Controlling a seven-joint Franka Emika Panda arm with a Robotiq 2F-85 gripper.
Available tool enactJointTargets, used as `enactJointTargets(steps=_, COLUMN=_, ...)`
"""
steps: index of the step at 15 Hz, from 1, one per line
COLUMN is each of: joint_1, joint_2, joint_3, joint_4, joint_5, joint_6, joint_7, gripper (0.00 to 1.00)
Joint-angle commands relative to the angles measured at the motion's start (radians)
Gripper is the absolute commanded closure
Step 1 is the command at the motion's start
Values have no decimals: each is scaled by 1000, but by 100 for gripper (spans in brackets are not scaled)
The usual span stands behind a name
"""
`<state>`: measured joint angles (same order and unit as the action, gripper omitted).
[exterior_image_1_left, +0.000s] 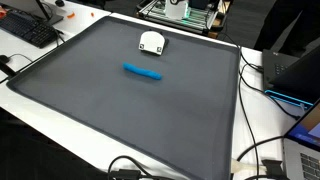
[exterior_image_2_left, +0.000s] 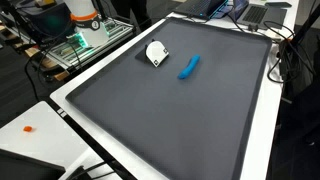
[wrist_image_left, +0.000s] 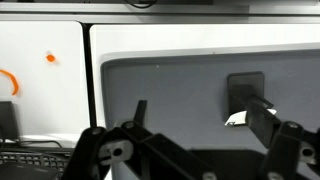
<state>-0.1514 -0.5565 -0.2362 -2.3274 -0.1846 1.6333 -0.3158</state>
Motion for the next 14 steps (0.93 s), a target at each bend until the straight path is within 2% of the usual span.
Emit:
enactJointTargets(steps=1, joint_1=4, joint_2=0, joint_3=-3, joint_4=2, joint_5=-1, joint_6=-2, joint_7=1, gripper=0)
enactJointTargets(steps=8, joint_1=4, joint_2=0, joint_3=-3, joint_4=2, joint_5=-1, joint_6=-2, joint_7=1, gripper=0)
enactJointTargets(steps=14, joint_1=42, joint_2=-31, joint_3=99, joint_4=-80, joint_5=121, joint_6=15, joint_7=203, gripper=0)
